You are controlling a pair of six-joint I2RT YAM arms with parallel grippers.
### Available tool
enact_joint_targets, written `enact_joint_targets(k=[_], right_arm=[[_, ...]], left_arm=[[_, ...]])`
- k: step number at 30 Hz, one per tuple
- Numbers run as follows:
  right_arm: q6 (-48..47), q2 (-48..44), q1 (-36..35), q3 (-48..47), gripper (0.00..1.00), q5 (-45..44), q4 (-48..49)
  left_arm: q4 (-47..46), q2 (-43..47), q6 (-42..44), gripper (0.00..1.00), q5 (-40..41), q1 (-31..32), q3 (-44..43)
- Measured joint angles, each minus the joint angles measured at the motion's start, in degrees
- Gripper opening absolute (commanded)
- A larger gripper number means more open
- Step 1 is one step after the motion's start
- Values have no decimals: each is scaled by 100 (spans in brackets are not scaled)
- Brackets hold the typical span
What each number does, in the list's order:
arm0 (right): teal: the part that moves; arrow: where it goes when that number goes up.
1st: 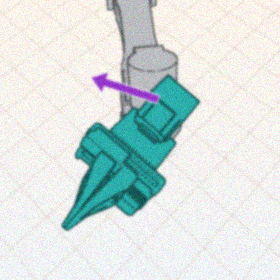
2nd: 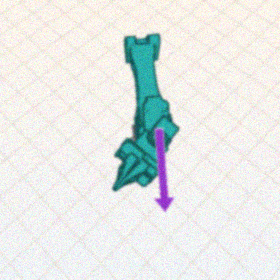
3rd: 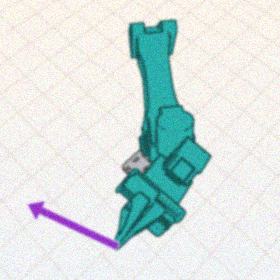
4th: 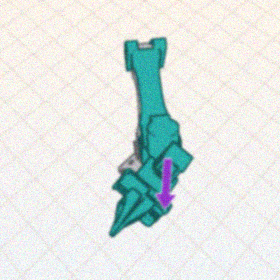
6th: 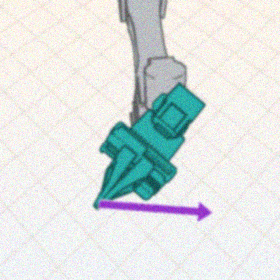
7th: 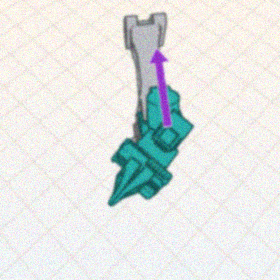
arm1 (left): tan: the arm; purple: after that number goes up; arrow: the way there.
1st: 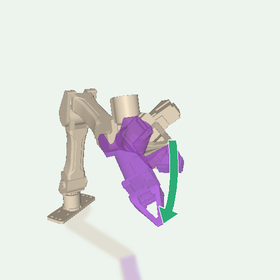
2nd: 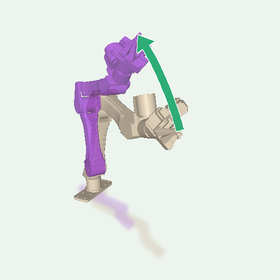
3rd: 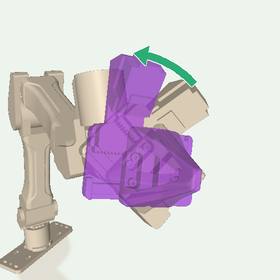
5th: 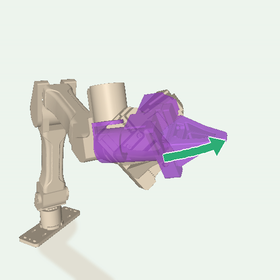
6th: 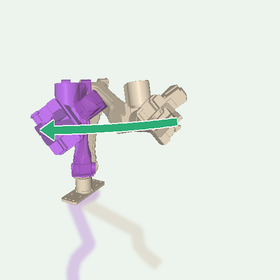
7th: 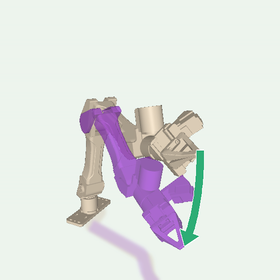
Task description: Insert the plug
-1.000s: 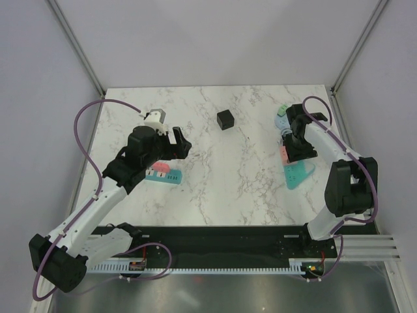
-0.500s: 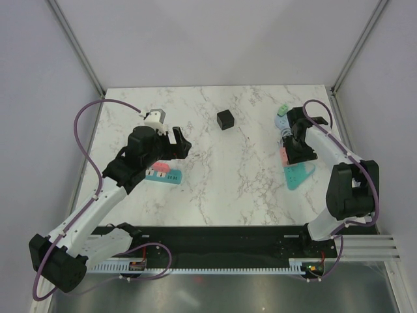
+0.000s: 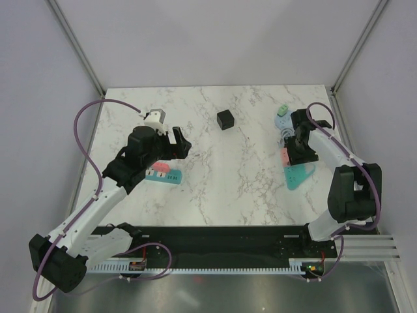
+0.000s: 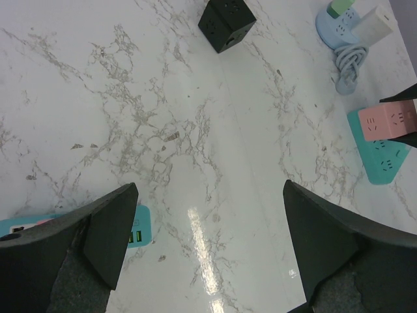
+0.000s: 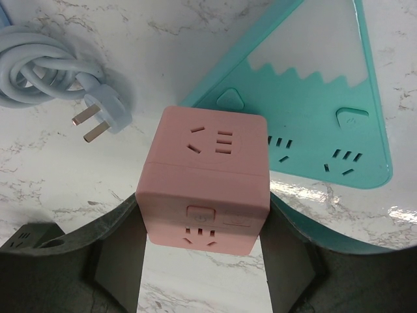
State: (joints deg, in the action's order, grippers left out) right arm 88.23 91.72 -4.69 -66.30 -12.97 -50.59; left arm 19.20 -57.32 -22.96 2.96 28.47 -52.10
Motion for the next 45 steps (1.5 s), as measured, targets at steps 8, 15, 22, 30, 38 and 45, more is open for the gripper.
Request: enact_joint_targets(k=[8, 15, 22, 30, 38, 45], right_arm=[[-33, 310, 24, -175, 0, 0, -144], [-103, 472, 55, -275, 0, 46, -188], [-262, 498, 170, -245, 0, 247, -76], [-507, 433, 343, -173, 28, 590, 46], [-726, 291, 382, -210, 63, 713, 72], [-988, 17, 413, -197, 98, 732, 90]], left_arm=[[0, 0, 2, 100, 11, 0, 0], [0, 0, 2, 100, 20, 0, 15], [2, 0, 4, 100, 24, 0, 66], [2, 2, 7, 100, 48, 0, 70], [0, 37, 68, 100, 46, 0, 76], [0, 63, 157, 100, 42, 0, 76]])
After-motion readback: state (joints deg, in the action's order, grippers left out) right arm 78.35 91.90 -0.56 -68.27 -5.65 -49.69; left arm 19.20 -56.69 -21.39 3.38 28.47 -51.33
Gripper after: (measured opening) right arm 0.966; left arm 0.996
